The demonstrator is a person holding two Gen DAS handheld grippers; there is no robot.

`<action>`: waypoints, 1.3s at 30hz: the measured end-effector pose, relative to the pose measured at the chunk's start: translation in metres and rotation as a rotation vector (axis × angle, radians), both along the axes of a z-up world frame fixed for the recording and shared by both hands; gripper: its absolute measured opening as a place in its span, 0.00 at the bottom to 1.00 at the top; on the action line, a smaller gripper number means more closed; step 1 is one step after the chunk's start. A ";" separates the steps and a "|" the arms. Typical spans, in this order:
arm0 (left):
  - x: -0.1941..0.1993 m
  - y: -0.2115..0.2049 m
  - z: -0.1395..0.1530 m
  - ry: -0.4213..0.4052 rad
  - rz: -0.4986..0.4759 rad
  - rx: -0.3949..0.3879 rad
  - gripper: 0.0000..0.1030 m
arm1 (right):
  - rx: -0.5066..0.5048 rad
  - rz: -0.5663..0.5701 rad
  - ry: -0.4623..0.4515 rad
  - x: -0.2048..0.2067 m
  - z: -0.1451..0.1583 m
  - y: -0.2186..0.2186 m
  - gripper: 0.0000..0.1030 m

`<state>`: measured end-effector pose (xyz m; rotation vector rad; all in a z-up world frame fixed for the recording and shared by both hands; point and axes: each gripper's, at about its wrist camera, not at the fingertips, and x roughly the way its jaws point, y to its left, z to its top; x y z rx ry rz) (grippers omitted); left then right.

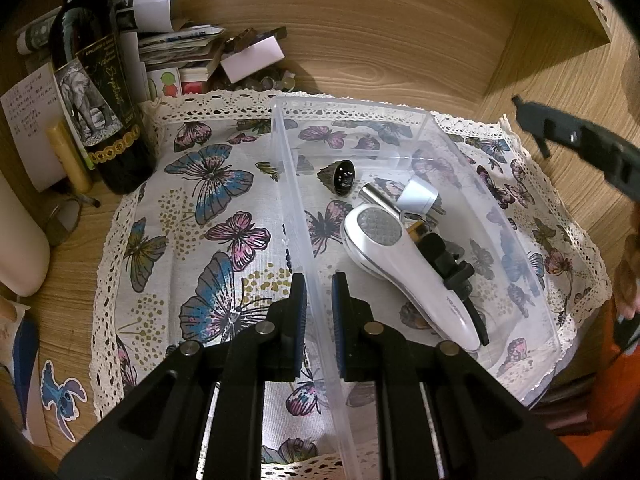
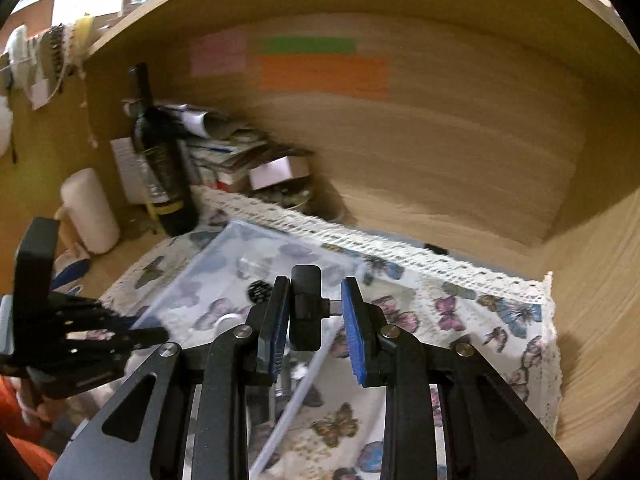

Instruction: Organize rigid objects

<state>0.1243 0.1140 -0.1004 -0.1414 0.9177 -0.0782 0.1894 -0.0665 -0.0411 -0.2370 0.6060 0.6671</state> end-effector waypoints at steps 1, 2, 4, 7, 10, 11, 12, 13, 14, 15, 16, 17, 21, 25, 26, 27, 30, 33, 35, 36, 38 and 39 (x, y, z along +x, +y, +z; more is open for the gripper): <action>0.000 0.000 0.000 0.000 0.001 -0.001 0.11 | -0.002 0.006 0.006 -0.002 -0.002 0.001 0.23; 0.000 0.000 0.000 0.000 0.001 0.000 0.11 | -0.003 0.014 0.015 -0.004 -0.004 0.002 0.23; 0.000 0.000 0.000 0.000 0.001 0.000 0.11 | -0.001 0.029 0.041 -0.006 -0.012 0.006 0.23; 0.000 0.000 0.000 -0.001 0.000 0.001 0.11 | -0.011 0.045 0.071 -0.009 -0.022 0.012 0.23; 0.000 -0.001 0.000 -0.003 -0.002 0.003 0.11 | -0.024 0.058 0.096 -0.011 -0.031 0.017 0.23; 0.000 -0.001 0.000 -0.003 -0.001 0.003 0.11 | -0.025 0.061 0.104 -0.012 -0.033 0.018 0.23; 0.000 -0.001 0.000 -0.004 -0.001 0.002 0.11 | -0.026 0.064 0.111 -0.012 -0.036 0.019 0.23; 0.000 0.000 0.000 -0.004 -0.001 0.001 0.11 | -0.030 0.067 0.119 -0.011 -0.039 0.021 0.23; 0.000 0.000 0.000 -0.004 -0.001 0.001 0.11 | -0.034 0.068 0.126 -0.011 -0.041 0.023 0.23; 0.000 0.000 0.000 -0.004 -0.001 0.000 0.11 | -0.038 0.070 0.132 -0.011 -0.044 0.024 0.23; 0.000 0.000 0.000 -0.004 -0.001 0.001 0.11 | -0.040 0.068 0.132 -0.010 -0.045 0.025 0.23; 0.000 0.000 0.000 -0.004 -0.001 0.002 0.11 | -0.044 0.062 0.130 -0.010 -0.047 0.026 0.23; 0.000 0.000 0.001 -0.003 -0.004 0.005 0.11 | -0.044 0.059 0.146 -0.008 -0.049 0.025 0.31; -0.003 -0.001 0.004 -0.022 0.001 0.026 0.12 | -0.025 0.047 0.122 -0.011 -0.043 0.019 0.36; -0.004 -0.001 0.006 -0.030 0.003 0.033 0.13 | -0.020 0.045 0.119 -0.012 -0.041 0.018 0.36; -0.006 -0.001 0.008 -0.037 0.008 0.038 0.14 | -0.013 0.042 0.114 -0.013 -0.039 0.015 0.37; -0.012 -0.001 0.017 -0.076 0.025 0.047 0.35 | 0.007 0.022 0.087 -0.017 -0.033 0.008 0.50; -0.021 -0.005 0.031 -0.150 0.040 0.070 0.51 | 0.039 0.005 0.055 -0.024 -0.025 -0.003 0.58; -0.028 -0.010 0.042 -0.205 0.042 0.085 0.61 | 0.059 -0.013 0.032 -0.029 -0.019 -0.012 0.66; -0.032 -0.013 0.048 -0.237 0.045 0.091 0.64 | 0.064 -0.024 0.018 -0.032 -0.017 -0.016 0.70; -0.041 -0.019 0.059 -0.301 0.047 0.100 0.75 | 0.081 -0.044 -0.021 -0.039 -0.010 -0.026 0.76; -0.046 -0.023 0.065 -0.336 0.048 0.109 0.76 | 0.089 -0.050 -0.036 -0.043 -0.007 -0.031 0.79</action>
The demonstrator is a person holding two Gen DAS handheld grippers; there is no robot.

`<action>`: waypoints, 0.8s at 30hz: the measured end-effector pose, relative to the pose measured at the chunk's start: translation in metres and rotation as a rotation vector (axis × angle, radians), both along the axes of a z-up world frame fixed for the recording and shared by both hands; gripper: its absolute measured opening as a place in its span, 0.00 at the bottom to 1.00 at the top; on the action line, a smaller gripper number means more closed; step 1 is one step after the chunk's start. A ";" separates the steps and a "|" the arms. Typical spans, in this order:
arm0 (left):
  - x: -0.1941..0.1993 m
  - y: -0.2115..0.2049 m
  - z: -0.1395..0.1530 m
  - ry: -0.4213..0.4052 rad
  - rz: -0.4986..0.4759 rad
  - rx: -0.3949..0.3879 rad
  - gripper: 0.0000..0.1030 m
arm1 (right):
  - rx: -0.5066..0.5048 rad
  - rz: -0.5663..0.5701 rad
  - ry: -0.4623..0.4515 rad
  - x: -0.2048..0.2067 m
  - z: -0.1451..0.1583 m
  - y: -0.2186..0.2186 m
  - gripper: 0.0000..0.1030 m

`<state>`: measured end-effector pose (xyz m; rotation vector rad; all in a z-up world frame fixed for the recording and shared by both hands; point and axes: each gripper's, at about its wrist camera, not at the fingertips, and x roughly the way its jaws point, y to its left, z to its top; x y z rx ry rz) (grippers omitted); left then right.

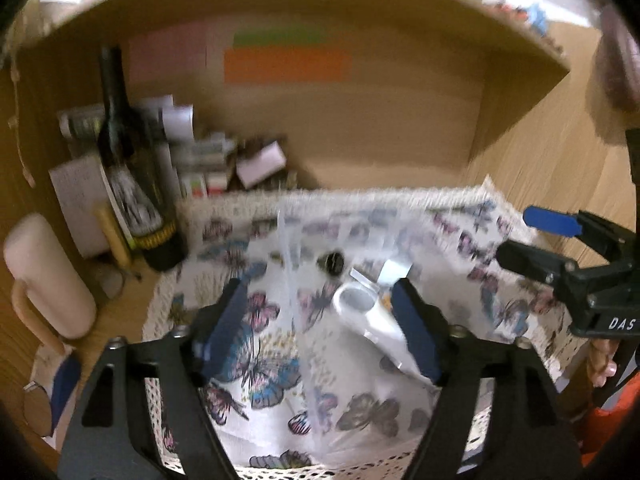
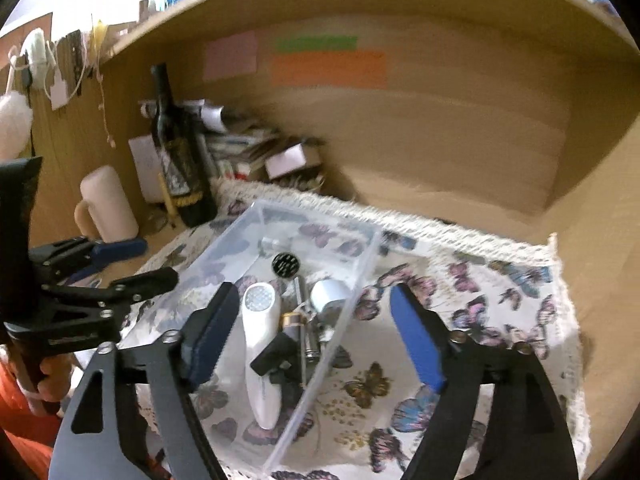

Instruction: Organize rigid objects

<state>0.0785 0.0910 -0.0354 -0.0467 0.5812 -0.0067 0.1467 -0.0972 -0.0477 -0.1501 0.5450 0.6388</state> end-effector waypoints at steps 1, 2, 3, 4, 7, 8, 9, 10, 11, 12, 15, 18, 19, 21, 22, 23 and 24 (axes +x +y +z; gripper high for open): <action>-0.004 -0.003 0.004 -0.025 0.000 0.007 0.79 | 0.010 -0.009 -0.017 -0.004 0.003 -0.005 0.82; -0.009 -0.007 0.010 -0.058 0.000 0.018 0.82 | 0.022 -0.017 -0.032 -0.008 0.007 -0.010 0.83; -0.013 -0.010 0.014 -0.085 -0.002 0.024 0.84 | 0.030 -0.023 -0.043 -0.010 0.010 -0.015 0.86; -0.018 -0.014 0.019 -0.111 -0.005 0.029 0.89 | 0.040 -0.033 -0.058 -0.014 0.013 -0.021 0.89; -0.030 -0.026 0.029 -0.180 -0.007 0.050 0.94 | 0.067 -0.059 -0.099 -0.025 0.020 -0.033 0.99; -0.034 -0.031 0.032 -0.201 -0.005 0.060 0.96 | 0.076 -0.067 -0.115 -0.029 0.022 -0.036 1.00; -0.038 -0.034 0.034 -0.222 -0.001 0.066 0.98 | 0.084 -0.073 -0.132 -0.033 0.024 -0.039 1.00; -0.041 -0.037 0.037 -0.236 0.001 0.065 0.99 | 0.088 -0.073 -0.139 -0.036 0.025 -0.041 1.00; -0.045 -0.039 0.038 -0.250 -0.001 0.058 1.00 | 0.096 -0.075 -0.149 -0.039 0.026 -0.044 1.00; -0.047 -0.042 0.040 -0.259 -0.005 0.049 1.00 | 0.109 -0.081 -0.156 -0.043 0.027 -0.047 1.00; -0.053 -0.046 0.042 -0.280 -0.012 0.020 1.00 | 0.138 -0.097 -0.163 -0.049 0.028 -0.055 1.00; -0.059 -0.050 0.042 -0.298 -0.015 0.005 1.00 | 0.153 -0.104 -0.169 -0.055 0.029 -0.062 1.00; -0.061 -0.051 0.042 -0.302 -0.015 0.003 1.00 | 0.153 -0.101 -0.173 -0.057 0.029 -0.063 1.00; -0.064 -0.052 0.041 -0.310 -0.015 -0.002 1.00 | 0.152 -0.100 -0.180 -0.061 0.029 -0.064 1.00; -0.065 -0.053 0.041 -0.311 -0.015 -0.004 1.00 | 0.152 -0.100 -0.183 -0.063 0.029 -0.064 1.00; -0.066 -0.053 0.041 -0.313 -0.015 -0.007 1.00 | 0.153 -0.098 -0.184 -0.064 0.029 -0.064 1.00; -0.067 -0.053 0.041 -0.314 -0.015 -0.009 1.00 | 0.153 -0.098 -0.185 -0.065 0.029 -0.064 1.00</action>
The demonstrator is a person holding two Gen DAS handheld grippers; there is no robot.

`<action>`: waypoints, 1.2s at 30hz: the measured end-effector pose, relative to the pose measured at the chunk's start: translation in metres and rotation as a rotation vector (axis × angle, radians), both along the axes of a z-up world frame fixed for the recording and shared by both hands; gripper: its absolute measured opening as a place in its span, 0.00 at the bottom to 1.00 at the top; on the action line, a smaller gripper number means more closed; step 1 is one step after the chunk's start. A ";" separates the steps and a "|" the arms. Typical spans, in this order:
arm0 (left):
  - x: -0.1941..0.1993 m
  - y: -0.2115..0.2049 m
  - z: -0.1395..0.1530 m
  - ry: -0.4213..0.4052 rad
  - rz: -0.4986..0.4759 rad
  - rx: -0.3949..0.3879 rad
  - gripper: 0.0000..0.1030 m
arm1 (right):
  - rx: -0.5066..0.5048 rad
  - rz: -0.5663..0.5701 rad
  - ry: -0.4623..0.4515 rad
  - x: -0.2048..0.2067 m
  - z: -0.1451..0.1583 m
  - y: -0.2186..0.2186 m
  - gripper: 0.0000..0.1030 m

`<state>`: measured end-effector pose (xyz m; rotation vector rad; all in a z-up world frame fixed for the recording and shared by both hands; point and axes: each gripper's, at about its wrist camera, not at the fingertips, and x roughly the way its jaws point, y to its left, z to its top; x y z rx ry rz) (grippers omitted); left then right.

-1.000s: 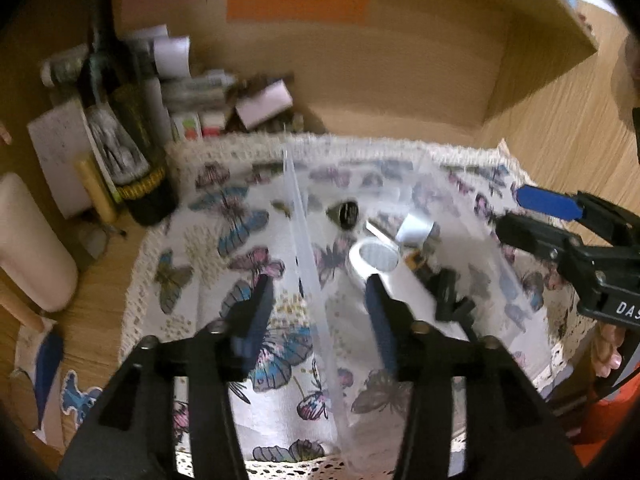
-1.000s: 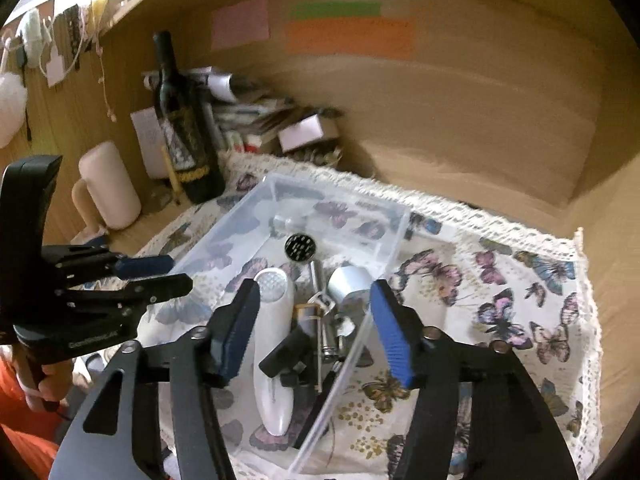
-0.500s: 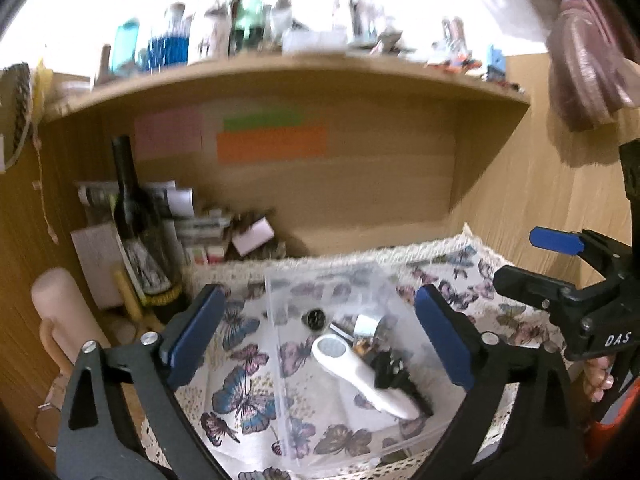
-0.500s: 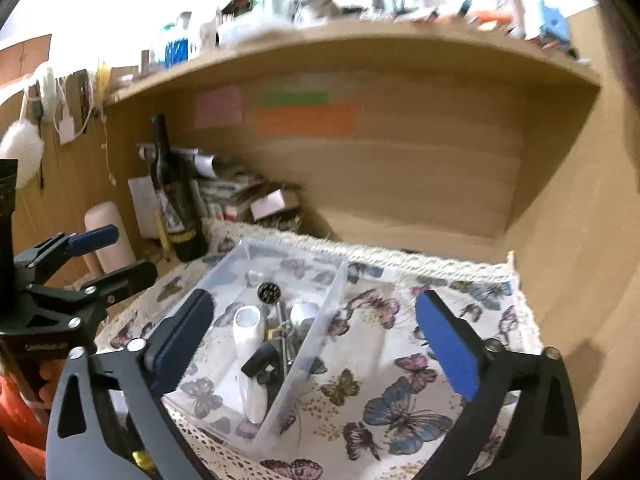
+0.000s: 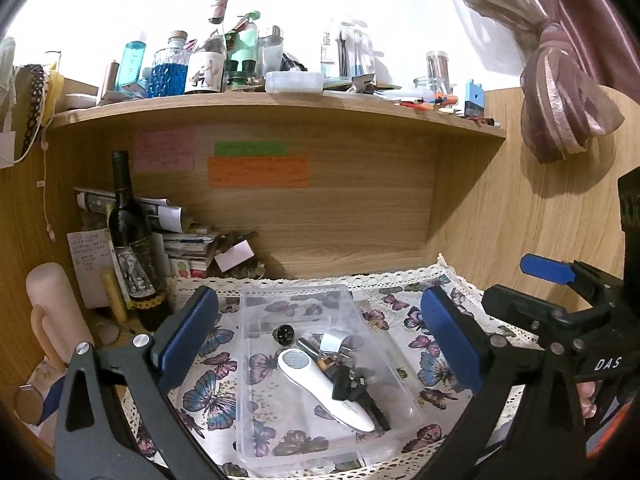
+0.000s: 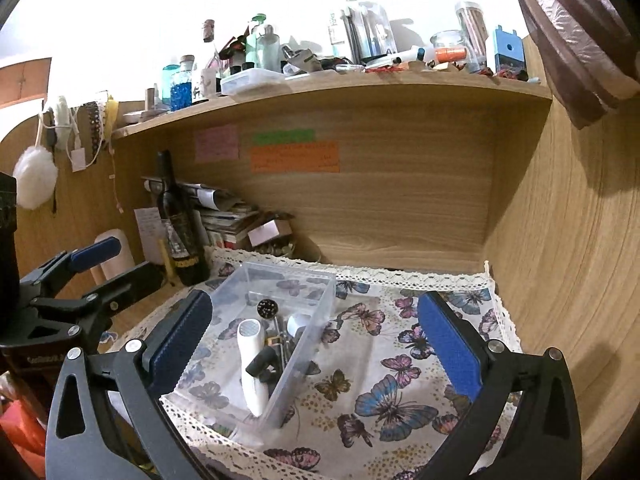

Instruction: Organize rigid objects

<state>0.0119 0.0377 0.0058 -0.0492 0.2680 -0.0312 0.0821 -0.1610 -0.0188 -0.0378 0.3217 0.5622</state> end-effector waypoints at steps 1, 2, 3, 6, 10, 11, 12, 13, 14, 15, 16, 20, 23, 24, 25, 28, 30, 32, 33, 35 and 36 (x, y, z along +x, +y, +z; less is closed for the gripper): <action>-0.001 0.000 0.000 -0.001 0.000 -0.001 1.00 | -0.001 0.001 -0.001 -0.001 0.000 0.001 1.00; -0.001 0.000 0.000 -0.002 0.000 -0.001 1.00 | -0.001 0.002 -0.003 -0.002 0.000 0.001 1.00; -0.001 0.000 0.000 -0.002 0.000 0.000 1.00 | -0.001 0.002 -0.004 -0.002 0.000 0.001 1.00; -0.001 0.000 0.000 -0.002 -0.001 0.000 1.00 | -0.001 0.000 -0.005 -0.002 0.000 0.002 1.00; -0.003 -0.002 0.000 -0.006 -0.005 0.003 1.00 | -0.001 -0.001 -0.006 -0.002 0.000 0.001 1.00; -0.003 -0.002 0.001 -0.006 -0.006 0.003 1.00 | -0.001 -0.002 -0.006 -0.003 0.000 0.002 1.00; -0.003 -0.001 0.001 -0.007 -0.007 0.003 1.00 | -0.001 -0.005 -0.007 -0.003 0.000 0.002 1.00; -0.004 -0.002 0.001 -0.007 -0.007 0.002 1.00 | -0.001 -0.009 -0.006 -0.004 0.000 0.003 1.00; -0.004 -0.001 0.001 -0.008 -0.009 -0.001 1.00 | 0.000 -0.011 -0.005 -0.003 0.000 0.004 1.00; -0.003 -0.001 0.001 -0.008 -0.010 -0.002 1.00 | 0.000 -0.013 -0.004 -0.004 0.000 0.004 1.00; -0.003 -0.001 0.001 -0.008 -0.010 -0.004 1.00 | -0.001 -0.014 -0.005 -0.004 0.000 0.004 1.00; -0.002 0.000 0.001 -0.006 -0.011 -0.008 1.00 | -0.001 -0.017 -0.005 -0.003 0.000 0.005 1.00; -0.001 0.001 0.001 -0.004 -0.011 -0.009 1.00 | -0.001 -0.017 -0.005 -0.003 0.000 0.004 1.00; -0.001 0.001 0.000 -0.003 -0.010 -0.010 1.00 | -0.001 -0.017 -0.005 -0.003 0.000 0.005 1.00; -0.001 0.001 0.000 -0.002 -0.011 -0.011 1.00 | -0.001 -0.017 -0.004 -0.003 0.000 0.004 1.00; 0.000 0.001 0.000 -0.003 -0.011 -0.011 1.00 | 0.002 -0.019 0.000 -0.003 0.000 0.005 1.00; 0.000 0.001 0.000 -0.003 -0.011 -0.011 1.00 | 0.001 -0.022 0.002 -0.002 -0.001 0.005 1.00; 0.000 0.000 -0.001 -0.005 -0.015 -0.011 1.00 | 0.001 -0.022 0.001 -0.002 -0.001 0.005 1.00; 0.000 -0.001 -0.001 -0.007 -0.016 -0.010 1.00 | 0.001 -0.022 0.001 -0.003 0.000 0.006 1.00; 0.000 -0.002 -0.001 -0.009 -0.016 -0.010 1.00 | 0.000 -0.020 -0.003 -0.002 -0.001 0.006 1.00; 0.000 -0.002 -0.001 -0.011 -0.016 -0.009 1.00 | -0.001 -0.020 -0.004 -0.002 -0.001 0.006 1.00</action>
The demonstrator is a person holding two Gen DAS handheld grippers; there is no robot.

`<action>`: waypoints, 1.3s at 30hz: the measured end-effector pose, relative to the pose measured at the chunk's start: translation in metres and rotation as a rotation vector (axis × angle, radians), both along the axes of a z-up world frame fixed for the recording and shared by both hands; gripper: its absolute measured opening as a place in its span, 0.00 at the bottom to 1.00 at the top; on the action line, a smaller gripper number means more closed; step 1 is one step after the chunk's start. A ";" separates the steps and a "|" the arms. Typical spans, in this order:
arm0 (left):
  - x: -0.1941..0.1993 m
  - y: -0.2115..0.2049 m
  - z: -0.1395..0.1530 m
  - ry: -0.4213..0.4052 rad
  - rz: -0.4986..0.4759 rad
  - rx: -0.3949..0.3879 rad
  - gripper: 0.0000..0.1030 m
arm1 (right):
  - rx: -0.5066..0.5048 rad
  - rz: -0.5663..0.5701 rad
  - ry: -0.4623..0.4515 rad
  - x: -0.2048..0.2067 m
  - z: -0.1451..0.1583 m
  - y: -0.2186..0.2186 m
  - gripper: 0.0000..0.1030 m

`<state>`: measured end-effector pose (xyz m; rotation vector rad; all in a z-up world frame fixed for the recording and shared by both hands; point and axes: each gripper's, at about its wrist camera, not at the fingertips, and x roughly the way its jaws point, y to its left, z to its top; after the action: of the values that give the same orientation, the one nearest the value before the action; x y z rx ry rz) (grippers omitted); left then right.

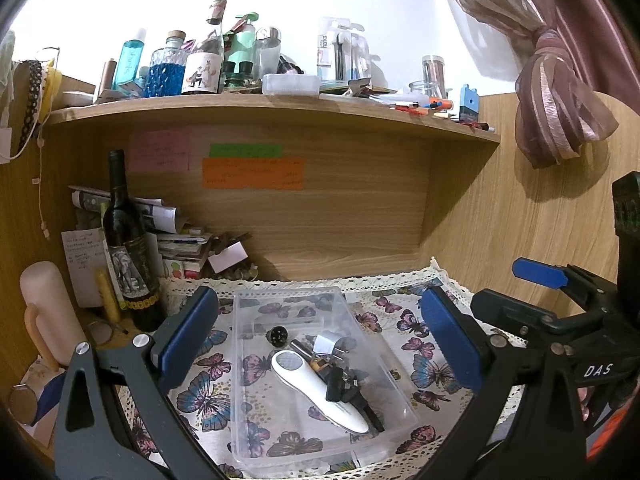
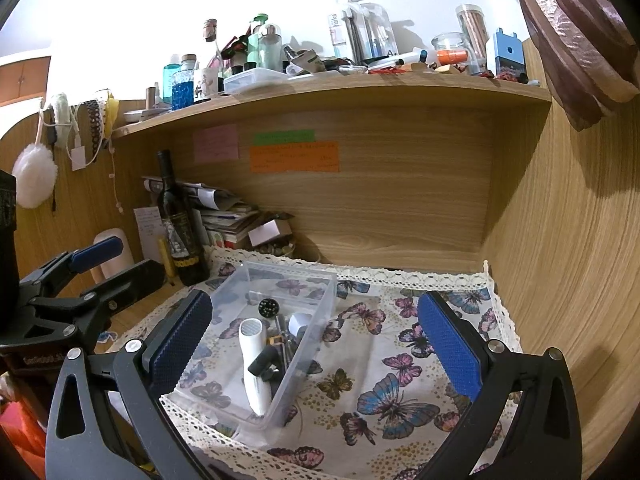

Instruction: Organize rigid objects

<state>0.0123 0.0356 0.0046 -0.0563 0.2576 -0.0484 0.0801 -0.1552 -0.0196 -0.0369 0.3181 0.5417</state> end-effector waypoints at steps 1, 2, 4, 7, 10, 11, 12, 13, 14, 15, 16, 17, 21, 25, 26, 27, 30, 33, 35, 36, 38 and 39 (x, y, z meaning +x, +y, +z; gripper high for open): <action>-0.001 0.000 0.000 0.000 -0.001 -0.001 1.00 | 0.000 0.000 -0.002 0.000 0.000 0.000 1.00; -0.001 0.000 0.000 0.000 -0.001 -0.002 1.00 | 0.000 0.000 -0.003 0.001 0.000 -0.001 1.00; 0.000 -0.002 0.000 0.000 -0.002 -0.001 1.00 | -0.003 -0.004 -0.004 0.000 0.000 -0.001 1.00; -0.001 -0.002 0.001 -0.002 -0.002 -0.001 1.00 | 0.000 -0.003 -0.005 0.000 0.001 -0.003 1.00; -0.002 -0.002 0.001 -0.004 -0.002 -0.003 1.00 | 0.000 -0.004 -0.009 0.000 0.002 -0.003 1.00; -0.002 -0.002 0.001 -0.004 -0.002 -0.002 1.00 | 0.000 -0.005 -0.010 -0.001 0.002 -0.003 1.00; -0.002 -0.002 0.001 -0.004 -0.001 -0.002 1.00 | 0.000 -0.004 -0.010 -0.001 0.002 -0.003 1.00; -0.001 -0.003 0.001 -0.005 -0.001 -0.003 1.00 | -0.001 -0.004 -0.010 -0.001 0.002 -0.002 1.00; -0.002 -0.003 0.002 -0.005 -0.001 -0.004 1.00 | -0.002 -0.005 -0.012 -0.001 0.002 -0.002 1.00; -0.001 -0.004 0.002 -0.005 -0.001 -0.005 1.00 | -0.003 -0.005 -0.013 -0.001 0.003 -0.002 1.00; -0.001 -0.003 0.002 -0.004 -0.002 -0.004 1.00 | -0.003 -0.005 -0.012 -0.001 0.002 -0.002 1.00; -0.002 -0.003 0.002 -0.004 -0.002 -0.004 1.00 | -0.002 -0.010 -0.014 -0.001 0.002 -0.002 1.00; -0.002 -0.003 0.002 -0.003 -0.004 -0.004 1.00 | -0.001 -0.007 -0.013 0.000 0.002 -0.003 1.00; -0.002 -0.006 0.005 -0.004 -0.010 -0.008 1.00 | -0.001 -0.011 -0.016 0.000 0.003 -0.003 1.00; -0.002 -0.006 0.005 -0.005 -0.007 -0.008 1.00 | 0.000 -0.016 -0.016 -0.001 0.004 -0.002 1.00; -0.002 -0.006 0.005 -0.006 -0.007 -0.007 1.00 | 0.000 -0.016 -0.016 0.000 0.004 -0.003 1.00; -0.001 -0.007 0.005 -0.003 -0.010 -0.010 1.00 | -0.001 -0.016 -0.017 0.000 0.004 -0.003 1.00; 0.000 -0.005 0.004 0.000 -0.012 -0.014 1.00 | -0.001 -0.020 -0.016 0.001 0.004 -0.004 1.00; 0.001 -0.005 0.003 0.001 -0.011 -0.016 1.00 | 0.000 -0.028 -0.014 0.001 0.004 -0.003 1.00; 0.001 -0.005 0.003 0.002 -0.011 -0.017 1.00 | 0.001 -0.028 -0.014 0.001 0.004 -0.004 1.00; 0.002 -0.003 0.003 0.003 -0.011 -0.022 1.00 | 0.000 -0.028 -0.014 0.001 0.004 -0.004 1.00; 0.002 -0.003 0.003 0.003 -0.010 -0.024 1.00 | 0.000 -0.029 -0.015 0.002 0.004 -0.005 1.00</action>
<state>0.0143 0.0331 0.0076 -0.0793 0.2607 -0.0613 0.0818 -0.1598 -0.0152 -0.0361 0.3039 0.5128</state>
